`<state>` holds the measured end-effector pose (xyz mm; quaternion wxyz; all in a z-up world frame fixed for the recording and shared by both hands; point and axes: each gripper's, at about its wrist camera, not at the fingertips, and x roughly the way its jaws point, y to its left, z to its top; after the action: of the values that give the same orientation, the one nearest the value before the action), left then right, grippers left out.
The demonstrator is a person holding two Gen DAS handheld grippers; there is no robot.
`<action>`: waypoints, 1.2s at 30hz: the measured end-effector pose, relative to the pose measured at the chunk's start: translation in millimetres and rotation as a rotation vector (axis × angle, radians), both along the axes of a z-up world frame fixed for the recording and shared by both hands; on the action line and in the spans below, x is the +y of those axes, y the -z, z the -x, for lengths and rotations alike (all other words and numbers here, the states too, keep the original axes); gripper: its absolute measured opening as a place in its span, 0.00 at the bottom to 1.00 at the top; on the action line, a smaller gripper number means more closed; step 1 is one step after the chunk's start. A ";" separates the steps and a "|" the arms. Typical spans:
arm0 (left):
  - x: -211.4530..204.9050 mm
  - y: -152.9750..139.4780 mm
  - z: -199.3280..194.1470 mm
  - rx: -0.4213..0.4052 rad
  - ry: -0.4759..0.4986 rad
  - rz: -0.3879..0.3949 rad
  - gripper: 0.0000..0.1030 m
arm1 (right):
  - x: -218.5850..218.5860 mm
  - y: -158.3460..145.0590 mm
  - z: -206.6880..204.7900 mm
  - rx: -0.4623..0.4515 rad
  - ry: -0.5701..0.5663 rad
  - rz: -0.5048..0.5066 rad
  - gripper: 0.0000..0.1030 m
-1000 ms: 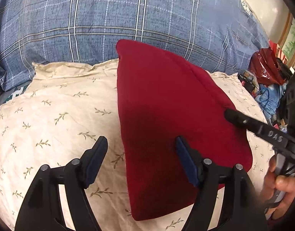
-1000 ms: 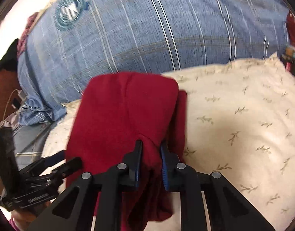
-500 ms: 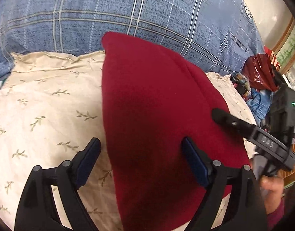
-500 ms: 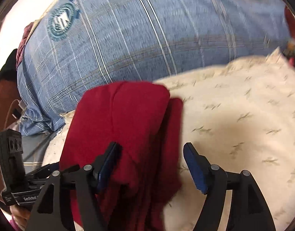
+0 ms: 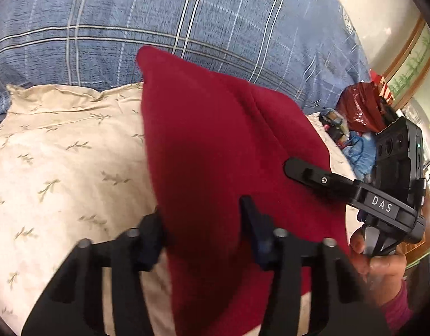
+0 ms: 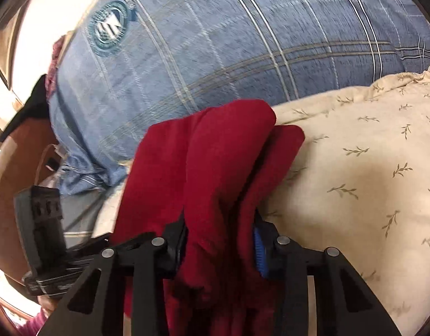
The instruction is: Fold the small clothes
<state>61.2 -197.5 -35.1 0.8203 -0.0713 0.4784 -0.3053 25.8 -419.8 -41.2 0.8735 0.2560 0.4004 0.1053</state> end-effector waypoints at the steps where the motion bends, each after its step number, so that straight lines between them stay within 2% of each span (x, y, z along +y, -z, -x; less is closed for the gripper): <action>1: 5.7 -5.7 5.9 0.007 0.002 0.012 0.43 | 3.2 -5.7 4.0 -0.004 -0.004 -0.012 0.37; 4: 22.5 -25.9 28.2 -0.016 0.005 -0.012 0.43 | 17.4 -20.2 19.7 -0.013 -0.044 -0.057 0.36; 8: 52.8 -38.9 59.6 -0.005 -0.009 -0.016 0.43 | 39.4 -22.6 46.1 0.008 -0.097 -0.107 0.37; 11: 64.6 -22.9 79.9 0.014 -0.042 -0.057 0.44 | 52.3 -5.0 56.7 0.033 -0.098 -0.070 0.46; 13: 65.5 -5.7 85.4 0.021 -0.075 -0.120 0.48 | 53.1 8.8 58.7 0.106 -0.056 -0.008 0.46; 14: 68.1 -1.8 88.6 0.010 -0.091 -0.128 0.51 | 51.0 9.4 62.6 0.108 -0.050 0.002 0.46; 16: 73.2 -4.4 94.5 -0.020 -0.119 -0.129 0.55 | 47.2 -5.7 76.0 0.059 -0.035 0.001 0.46; 18: 73.8 -10.8 97.6 -0.064 -0.143 -0.147 0.58 | 52.6 -27.3 90.3 -0.006 -0.062 0.052 0.45; 20: 73.6 -17.1 99.7 -0.123 -0.171 -0.174 0.65 | 74.7 -48.5 100.6 -0.058 -0.158 0.126 0.43; 23: 75.2 -17.9 102.5 -0.155 -0.185 -0.192 0.67 | 106.3 -59.5 111.7 -0.112 -0.253 0.197 0.40; 25: 72.3 -16.8 103.7 -0.171 -0.193 -0.210 0.67 | 121.2 -51.7 110.6 -0.091 -0.282 0.252 0.34; 26: 70.5 -15.7 104.4 -0.182 -0.197 -0.224 0.67 | 126.3 -40.5 108.1 -0.058 -0.270 0.316 0.32; 28: 69.2 -14.6 105.6 -0.191 -0.204 -0.240 0.67 | 127.8 -19.7 101.0 -0.003 -0.235 0.383 0.27; 30: 68.9 -14.5 108.0 -0.196 -0.213 -0.242 0.67 | 122.3 -1.7 98.4 0.011 -0.210 0.394 0.26; 35: 72.2 -17.5 113.3 -0.220 -0.237 -0.239 0.69 | 121.4 -1.4 101.3 -0.014 -0.187 0.402 0.27; 36: 72.5 -18.5 114.4 -0.224 -0.240 -0.238 0.71 | 120.5 -2.6 104.0 -0.016 -0.186 0.397 0.30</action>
<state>-53.2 -125.0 -16.6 0.9015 0.0041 0.4050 -0.1527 -78.2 -299.3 -38.6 0.8964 0.0401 0.4283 0.1066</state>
